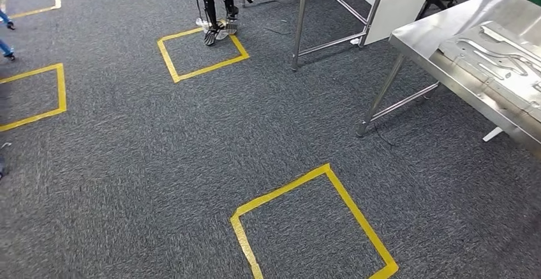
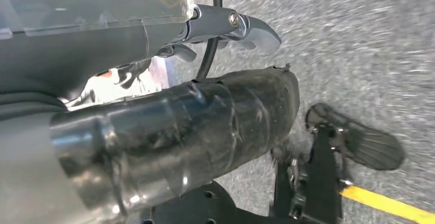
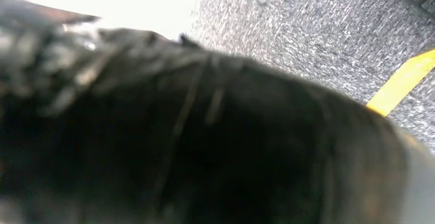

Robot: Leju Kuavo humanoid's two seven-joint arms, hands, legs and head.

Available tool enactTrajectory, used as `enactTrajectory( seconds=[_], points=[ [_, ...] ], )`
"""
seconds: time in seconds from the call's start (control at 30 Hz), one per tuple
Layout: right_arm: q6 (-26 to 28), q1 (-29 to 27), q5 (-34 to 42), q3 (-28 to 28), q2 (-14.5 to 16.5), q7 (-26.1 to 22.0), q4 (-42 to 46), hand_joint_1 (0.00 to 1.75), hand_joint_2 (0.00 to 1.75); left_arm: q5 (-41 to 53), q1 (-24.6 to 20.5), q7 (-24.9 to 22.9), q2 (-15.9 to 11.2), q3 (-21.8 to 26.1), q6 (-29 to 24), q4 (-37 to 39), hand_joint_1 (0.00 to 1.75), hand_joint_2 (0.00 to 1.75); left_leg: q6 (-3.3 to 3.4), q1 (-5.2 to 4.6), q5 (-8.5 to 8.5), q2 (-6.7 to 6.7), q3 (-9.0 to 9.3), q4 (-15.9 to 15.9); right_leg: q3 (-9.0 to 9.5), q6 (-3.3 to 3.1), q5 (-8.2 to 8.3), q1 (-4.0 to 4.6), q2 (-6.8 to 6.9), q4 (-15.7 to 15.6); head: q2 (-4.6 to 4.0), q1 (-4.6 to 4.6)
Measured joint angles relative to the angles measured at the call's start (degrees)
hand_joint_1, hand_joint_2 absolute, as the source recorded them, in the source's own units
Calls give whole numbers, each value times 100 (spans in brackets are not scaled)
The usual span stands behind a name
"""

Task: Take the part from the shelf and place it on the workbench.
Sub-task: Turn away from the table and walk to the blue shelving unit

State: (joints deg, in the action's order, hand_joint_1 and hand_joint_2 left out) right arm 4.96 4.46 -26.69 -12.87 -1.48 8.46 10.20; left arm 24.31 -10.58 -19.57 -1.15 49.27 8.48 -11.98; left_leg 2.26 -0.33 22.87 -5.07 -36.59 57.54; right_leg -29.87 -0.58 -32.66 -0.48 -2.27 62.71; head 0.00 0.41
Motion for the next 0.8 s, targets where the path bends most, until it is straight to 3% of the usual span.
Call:
enactTrajectory(
  seconds=[0.07,0.13,0.17,0.23,0.27,0.33,0.37,0.4,0.47,0.53,0.57,0.6,0.67,0.73,0.8],
  points=[
    [-3,16,10,1,-5,-5,7,0,0,-21,-1,14,3,-4,-12,0,0,0,-56,-4,-75,-124,-69,26,284,-63,55,29,-191,-463,-1,5],
    [-23,27,23,4,-5,-16,11,0,0,-42,4,40,-2,-7,-36,0,0,0,-128,-9,-158,-249,-99,8,284,-104,99,33,-138,-525,-2,11],
    [-43,35,26,6,-3,-28,14,0,0,-55,9,56,-5,-8,-46,0,0,0,-149,-11,-160,-218,-128,25,277,-132,131,23,-63,-557,-2,10],
    [-79,34,28,11,-2,-76,19,0,0,-94,7,92,-13,-9,-63,0,0,0,-191,-8,73,52,-257,278,245,-207,229,-1,101,-619,-1,0],
    [-90,24,28,16,-5,-100,20,0,0,-118,-3,109,-11,-11,-67,0,0,0,-212,7,307,238,-362,569,219,-227,262,7,189,-631,-1,-4],
    [-97,-13,28,31,-18,-125,20,0,0,-152,-15,136,-9,-15,-75,0,0,0,-284,62,732,409,-598,1298,158,-229,300,20,375,-627,-1,-8],
    [-97,-26,28,36,-23,-127,20,0,0,-160,-10,146,-8,-17,-85,0,0,0,-317,93,806,438,-641,1531,129,-218,311,21,468,-618,-1,-8],
    [-96,-31,28,38,-27,-130,20,0,0,-167,-1,155,-6,-21,-101,0,0,0,-347,122,780,461,-585,1571,104,-208,318,20,560,-605,-1,-8],
    [-93,-26,27,39,-28,-140,20,0,0,-192,10,176,-5,-31,-145,0,0,0,-380,162,532,601,-120,976,74,-179,314,14,730,-572,-2,-9],
    [-92,-23,23,39,-28,-156,20,0,0,-215,-4,193,-4,-39,-182,-1,0,0,-352,125,376,856,368,256,71,-125,295,20,884,-549,-2,-2],
    [-92,-20,21,39,-29,-164,20,0,0,-220,-10,199,-4,-40,-193,-1,0,0,-314,93,361,943,482,69,86,-90,287,24,952,-544,-2,4],
    [-93,-11,19,39,-28,-173,21,0,0,-224,-11,202,-5,-40,-203,-2,0,0,-267,57,373,943,493,22,97,-55,287,25,1015,-545,-1,11],
    [-97,22,16,39,-27,-186,35,0,0,-230,-2,205,-9,-41,-220,-3,0,0,-172,50,347,821,479,-39,124,15,270,12,1082,-540,-1,16],
    [-103,39,14,39,-29,-198,55,0,0,-220,-14,209,-5,-56,-263,-6,0,0,-80,70,298,685,486,-115,25,57,87,-15,810,-307,-1,16],
    [-121,26,14,39,-31,-208,59,0,0,-186,-50,226,3,-108,-331,-8,0,0,-13,68,263,541,472,-142,-302,59,-281,-36,412,372,-1,17]
  ],
)
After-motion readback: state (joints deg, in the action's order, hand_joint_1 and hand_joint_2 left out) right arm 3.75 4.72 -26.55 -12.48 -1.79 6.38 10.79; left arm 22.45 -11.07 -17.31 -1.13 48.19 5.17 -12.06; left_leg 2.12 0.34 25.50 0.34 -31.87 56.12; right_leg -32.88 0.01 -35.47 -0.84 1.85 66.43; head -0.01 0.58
